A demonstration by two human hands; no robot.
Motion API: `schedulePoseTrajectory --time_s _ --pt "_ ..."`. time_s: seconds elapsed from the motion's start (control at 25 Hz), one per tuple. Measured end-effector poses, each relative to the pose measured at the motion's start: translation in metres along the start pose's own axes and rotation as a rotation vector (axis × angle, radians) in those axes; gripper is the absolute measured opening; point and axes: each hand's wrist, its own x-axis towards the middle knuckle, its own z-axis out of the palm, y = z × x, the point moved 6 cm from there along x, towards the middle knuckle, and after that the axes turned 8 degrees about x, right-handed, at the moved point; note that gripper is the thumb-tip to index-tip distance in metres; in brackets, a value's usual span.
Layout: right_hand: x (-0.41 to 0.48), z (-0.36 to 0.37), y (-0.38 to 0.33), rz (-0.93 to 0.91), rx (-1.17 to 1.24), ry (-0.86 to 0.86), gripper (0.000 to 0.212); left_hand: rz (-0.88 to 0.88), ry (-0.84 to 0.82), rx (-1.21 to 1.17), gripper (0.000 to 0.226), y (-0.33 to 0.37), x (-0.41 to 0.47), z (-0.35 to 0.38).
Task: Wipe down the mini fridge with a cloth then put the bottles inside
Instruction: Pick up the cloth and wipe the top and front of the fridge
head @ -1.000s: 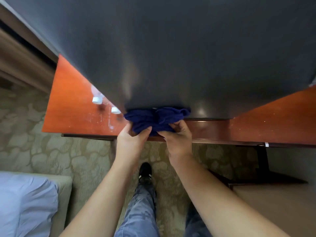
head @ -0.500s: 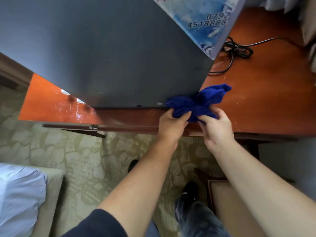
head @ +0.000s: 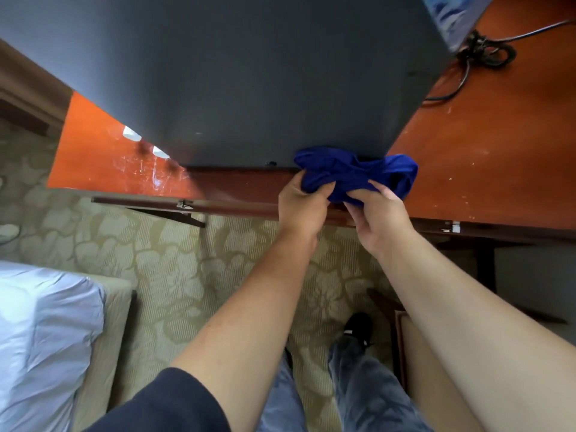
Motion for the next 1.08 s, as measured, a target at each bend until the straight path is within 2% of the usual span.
schedulePoseTrajectory --time_s 0.36,0.52,0.64,0.72,0.8,0.92,1.08 --pt "-0.027 0.100 0.096 0.077 0.107 0.035 0.039 0.048 0.044 0.028 0.029 0.036 0.023 -0.126" --pt "-0.053 0.150 0.122 0.115 0.137 0.036 0.028 0.078 0.108 0.044 0.026 0.066 0.024 -0.179" --pt "-0.078 0.184 0.129 0.135 0.164 -0.005 0.032 0.085 0.111 -0.029 0.022 0.089 0.017 -0.204" --pt "-0.095 0.203 0.128 0.144 0.173 -0.049 0.041 0.119 0.139 -0.056 0.018 0.104 0.011 -0.217" --pt "-0.111 0.214 0.124 0.145 0.165 -0.086 0.043 0.147 0.169 -0.104 0.013 0.112 0.006 -0.224" --pt "-0.126 0.210 0.103 0.136 0.154 -0.127 0.032 0.103 0.171 -0.191 0.010 0.116 -0.004 -0.212" --pt "-0.116 0.168 0.057 0.072 0.137 -0.115 0.031 0.056 0.134 -0.224 0.013 0.115 -0.021 -0.158"
